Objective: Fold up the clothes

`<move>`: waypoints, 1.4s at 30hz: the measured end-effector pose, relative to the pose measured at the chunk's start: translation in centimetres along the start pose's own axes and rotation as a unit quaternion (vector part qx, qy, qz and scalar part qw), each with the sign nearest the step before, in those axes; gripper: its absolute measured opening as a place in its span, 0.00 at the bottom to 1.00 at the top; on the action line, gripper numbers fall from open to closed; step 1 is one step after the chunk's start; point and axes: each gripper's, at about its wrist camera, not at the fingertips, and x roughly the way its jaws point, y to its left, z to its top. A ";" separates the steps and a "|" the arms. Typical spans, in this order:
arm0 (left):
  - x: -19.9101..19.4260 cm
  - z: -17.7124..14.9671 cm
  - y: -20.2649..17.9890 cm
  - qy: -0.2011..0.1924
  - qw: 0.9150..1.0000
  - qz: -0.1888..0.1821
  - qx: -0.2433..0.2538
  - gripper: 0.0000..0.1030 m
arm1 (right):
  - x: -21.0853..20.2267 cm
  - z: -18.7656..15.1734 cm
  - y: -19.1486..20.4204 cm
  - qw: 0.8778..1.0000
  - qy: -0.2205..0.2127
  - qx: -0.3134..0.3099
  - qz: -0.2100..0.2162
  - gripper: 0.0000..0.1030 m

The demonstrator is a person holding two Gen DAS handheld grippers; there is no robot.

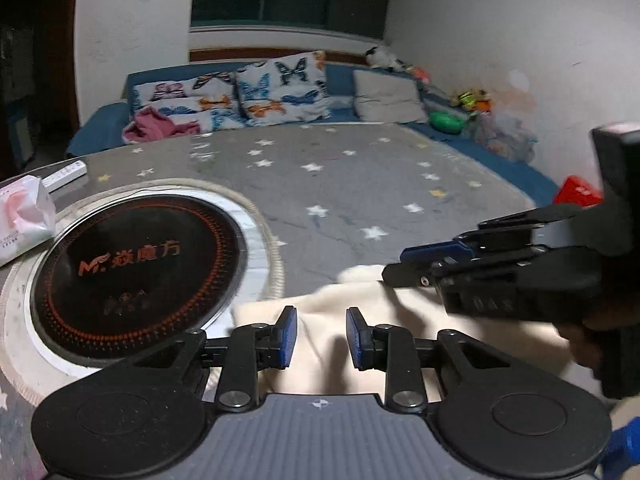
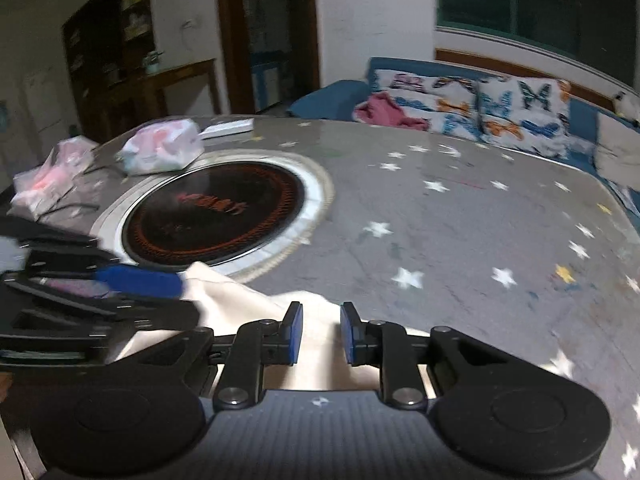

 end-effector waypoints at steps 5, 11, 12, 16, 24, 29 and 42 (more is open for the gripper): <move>1.1 -0.9 0.8 0.013 1.000 0.013 -0.003 0.26 | 2.3 0.3 1.1 1.000 0.010 -0.023 -0.009 0.18; 0.7 -0.9 0.8 0.012 1.000 0.015 -0.004 0.26 | 2.2 0.8 -0.2 0.999 0.005 -0.002 -0.041 0.18; 0.5 -0.8 0.7 0.011 1.000 0.017 -0.003 0.26 | 1.6 0.8 -0.7 0.999 0.002 0.005 -0.040 0.18; -0.3 -0.3 -0.1 -0.002 1.000 0.012 0.004 0.26 | -2.4 -0.1 -2.4 0.998 -0.011 0.011 -0.057 0.18; 0.7 1.0 -2.9 -0.010 1.000 -0.025 0.016 0.26 | -6.3 -3.9 -5.5 0.995 0.003 0.056 -0.086 0.18; 3.0 1.2 -3.3 0.006 1.000 -0.021 0.019 0.26 | -5.7 -4.8 -6.4 0.993 0.006 0.074 -0.089 0.13; 3.6 0.9 -3.3 0.008 1.000 -0.012 0.021 0.26 | -3.1 -3.4 -6.5 0.995 0.001 0.075 -0.064 0.11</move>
